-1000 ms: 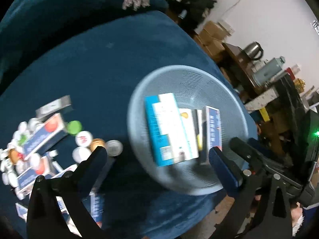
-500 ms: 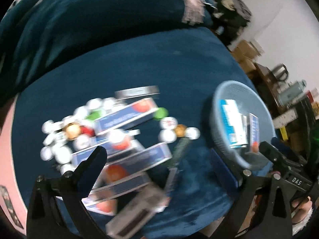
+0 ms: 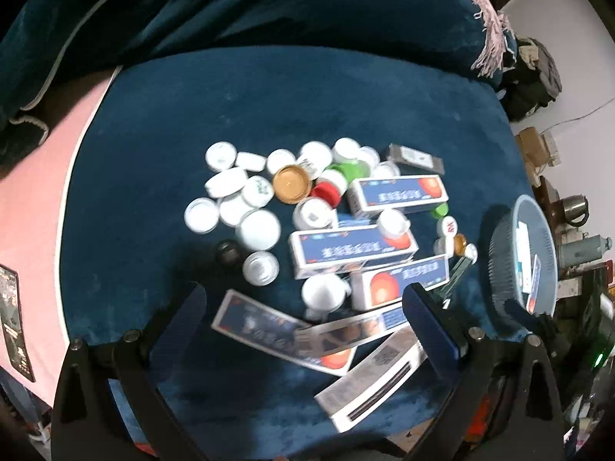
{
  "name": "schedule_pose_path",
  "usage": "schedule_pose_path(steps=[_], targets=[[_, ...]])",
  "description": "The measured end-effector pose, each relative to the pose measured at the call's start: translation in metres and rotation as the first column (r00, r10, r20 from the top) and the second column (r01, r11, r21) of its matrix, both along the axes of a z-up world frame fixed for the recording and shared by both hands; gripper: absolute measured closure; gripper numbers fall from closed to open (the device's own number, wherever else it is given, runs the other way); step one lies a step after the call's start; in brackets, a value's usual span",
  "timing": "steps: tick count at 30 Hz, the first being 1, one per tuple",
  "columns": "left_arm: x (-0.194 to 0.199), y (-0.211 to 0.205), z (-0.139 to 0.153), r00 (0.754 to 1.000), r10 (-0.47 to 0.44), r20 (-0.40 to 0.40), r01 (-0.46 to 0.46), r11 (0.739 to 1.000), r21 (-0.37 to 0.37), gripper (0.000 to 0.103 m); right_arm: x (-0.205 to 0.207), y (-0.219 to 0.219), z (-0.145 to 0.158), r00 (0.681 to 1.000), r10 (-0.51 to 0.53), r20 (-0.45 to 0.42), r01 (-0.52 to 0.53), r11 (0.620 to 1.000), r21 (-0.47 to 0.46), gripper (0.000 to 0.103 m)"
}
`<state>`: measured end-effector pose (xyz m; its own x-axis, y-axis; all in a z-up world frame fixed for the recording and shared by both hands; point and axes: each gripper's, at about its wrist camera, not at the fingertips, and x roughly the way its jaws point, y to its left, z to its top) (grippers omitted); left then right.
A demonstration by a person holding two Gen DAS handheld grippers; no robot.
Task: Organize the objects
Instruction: 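Grasp the white box with black stripe using the right tool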
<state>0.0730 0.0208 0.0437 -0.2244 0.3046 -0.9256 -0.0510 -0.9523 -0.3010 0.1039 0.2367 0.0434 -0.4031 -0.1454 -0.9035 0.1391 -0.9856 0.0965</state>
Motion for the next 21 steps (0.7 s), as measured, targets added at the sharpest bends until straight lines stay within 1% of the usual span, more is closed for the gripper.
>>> schedule_pose_path(steps=[2, 3, 4, 5, 6, 7, 9, 10, 12, 13, 16, 18, 19, 21], targets=[[0.001, -0.006, -0.002, 1.0, -0.002, 0.002, 0.002, 1.0, -0.007, 0.001, 0.009, -0.025, -0.01, 0.993, 0.118, 0.025, -0.118, 0.993, 0.015, 0.0], [0.002, -0.009, -0.002, 1.0, 0.0, 0.003, 0.0, 1.0, -0.006, 0.001, 0.014, -0.036, -0.014, 0.984, 0.173, 0.035, -0.174, 0.984, 0.031, 0.0], [0.003, -0.013, -0.001, 1.0, 0.003, 0.003, -0.003, 1.0, -0.003, 0.001, 0.022, -0.05, -0.019, 0.966, 0.253, 0.05, -0.256, 0.964, 0.067, 0.001], [0.004, -0.016, 0.0, 1.0, 0.009, 0.002, -0.009, 1.0, -0.001, 0.001, 0.026, -0.059, -0.021, 0.949, 0.309, 0.059, -0.313, 0.945, 0.094, 0.002], [0.005, -0.022, 0.001, 1.0, 0.018, 0.0, -0.018, 1.0, -0.001, 0.001, 0.032, -0.069, -0.024, 0.92, 0.384, 0.073, -0.391, 0.911, 0.133, 0.002], [0.005, -0.026, 0.001, 1.0, 0.023, 0.0, -0.023, 1.0, -0.001, 0.001, 0.036, -0.075, -0.025, 0.899, 0.43, 0.08, -0.437, 0.884, 0.163, 0.002], [0.006, -0.035, 0.0, 0.999, 0.04, 0.003, -0.04, 0.999, -0.003, 0.001, 0.046, -0.087, -0.027, 0.834, 0.542, 0.107, -0.551, 0.8, 0.239, 0.002], [0.007, -0.04, 0.0, 0.999, 0.05, 0.008, -0.05, 0.999, -0.007, 0.001, 0.052, -0.095, -0.028, 0.78, 0.612, 0.134, -0.621, 0.729, 0.289, 0.001], [0.008, -0.046, -0.001, 0.998, 0.065, 0.01, -0.065, 0.998, -0.011, 0.001, 0.06, -0.104, -0.03, 0.697, 0.694, 0.178, -0.706, 0.622, 0.34, 0.001], [0.008, -0.05, -0.001, 0.997, 0.077, 0.01, -0.077, 0.997, -0.01, 0.001, 0.065, -0.11, -0.032, 0.635, 0.745, 0.207, -0.755, 0.54, 0.372, 0.001], [0.008, -0.056, 0.0, 0.995, 0.094, 0.012, -0.094, 0.995, -0.011, 0.001, 0.07, -0.124, -0.036, 0.517, 0.821, 0.243, -0.813, 0.383, 0.438, 0.001], [0.009, -0.059, 0.001, 0.994, 0.108, 0.014, -0.108, 0.994, -0.004, 0.001, 0.07, -0.133, -0.04, 0.463, 0.846, 0.266, -0.84, 0.322, 0.436, 0.002], [0.008, -0.059, 0.001, 0.994, 0.109, 0.013, -0.109, 0.994, -0.003, 0.001, 0.07, -0.139, -0.044, 0.43, 0.858, 0.282, -0.856, 0.288, 0.43, 0.002], [0.009, -0.059, 0.002, 0.994, 0.107, 0.008, -0.106, 0.994, -0.008, 0.001, 0.072, -0.149, -0.053, 0.383, 0.871, 0.309, -0.875, 0.235, 0.422, 0.003]])
